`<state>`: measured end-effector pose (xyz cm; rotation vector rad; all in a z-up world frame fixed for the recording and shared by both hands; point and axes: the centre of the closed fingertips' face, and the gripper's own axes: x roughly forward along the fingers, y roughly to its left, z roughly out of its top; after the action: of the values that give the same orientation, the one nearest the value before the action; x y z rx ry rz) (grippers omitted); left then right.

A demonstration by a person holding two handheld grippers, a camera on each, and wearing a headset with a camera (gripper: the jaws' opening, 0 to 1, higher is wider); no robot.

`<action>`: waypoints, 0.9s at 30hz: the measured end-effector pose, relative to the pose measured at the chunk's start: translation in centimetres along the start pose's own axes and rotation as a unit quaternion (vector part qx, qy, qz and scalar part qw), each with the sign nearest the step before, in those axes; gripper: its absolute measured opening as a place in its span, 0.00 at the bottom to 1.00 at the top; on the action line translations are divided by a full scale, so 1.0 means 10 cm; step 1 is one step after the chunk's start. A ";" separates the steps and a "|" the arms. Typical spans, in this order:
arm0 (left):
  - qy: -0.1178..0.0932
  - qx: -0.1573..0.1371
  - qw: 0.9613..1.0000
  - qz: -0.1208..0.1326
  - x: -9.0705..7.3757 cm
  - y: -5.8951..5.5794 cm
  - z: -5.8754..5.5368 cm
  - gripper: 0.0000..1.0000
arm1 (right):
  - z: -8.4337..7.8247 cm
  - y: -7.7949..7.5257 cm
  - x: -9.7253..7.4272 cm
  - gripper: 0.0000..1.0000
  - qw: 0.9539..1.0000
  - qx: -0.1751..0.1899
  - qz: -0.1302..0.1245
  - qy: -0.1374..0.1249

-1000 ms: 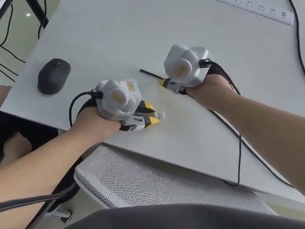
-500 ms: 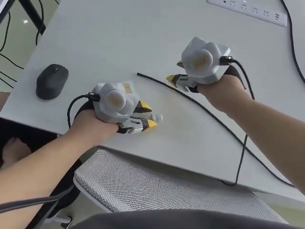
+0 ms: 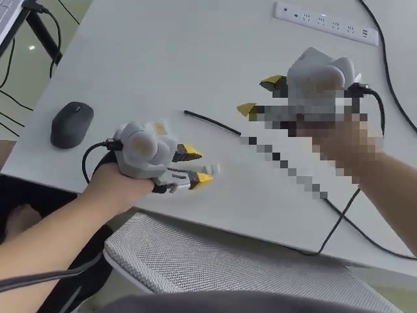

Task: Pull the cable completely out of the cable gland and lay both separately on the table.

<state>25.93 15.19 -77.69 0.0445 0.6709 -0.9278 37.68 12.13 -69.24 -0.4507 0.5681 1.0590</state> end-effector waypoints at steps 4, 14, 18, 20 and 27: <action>-0.005 -0.003 1.000 -0.002 -0.05 -0.04 0.04 0.37 | 0.01 0.02 -0.18 0.41 1.000 0.025 0.001 -0.019; -0.036 -0.030 0.999 0.005 -0.23 -0.08 0.20 0.44 | 0.07 -0.02 -0.65 0.53 0.993 0.088 -0.014 -0.075; -0.054 -0.033 0.998 0.016 -0.33 -0.10 0.31 0.52 | 0.04 -0.08 -0.85 0.55 0.990 0.100 -0.033 -0.092; -0.056 -0.038 0.998 0.015 -0.38 -0.12 0.34 0.53 | 0.02 -0.08 -0.96 0.56 0.987 0.113 -0.038 -0.103; -0.076 -0.042 0.996 0.026 -0.56 -0.15 0.53 0.56 | -0.20 0.01 -1.25 0.64 0.981 0.142 -0.052 -0.121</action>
<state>25.20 16.63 -69.98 -0.0814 0.5641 -0.8428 32.53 2.45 -62.88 -0.0981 0.4635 0.8992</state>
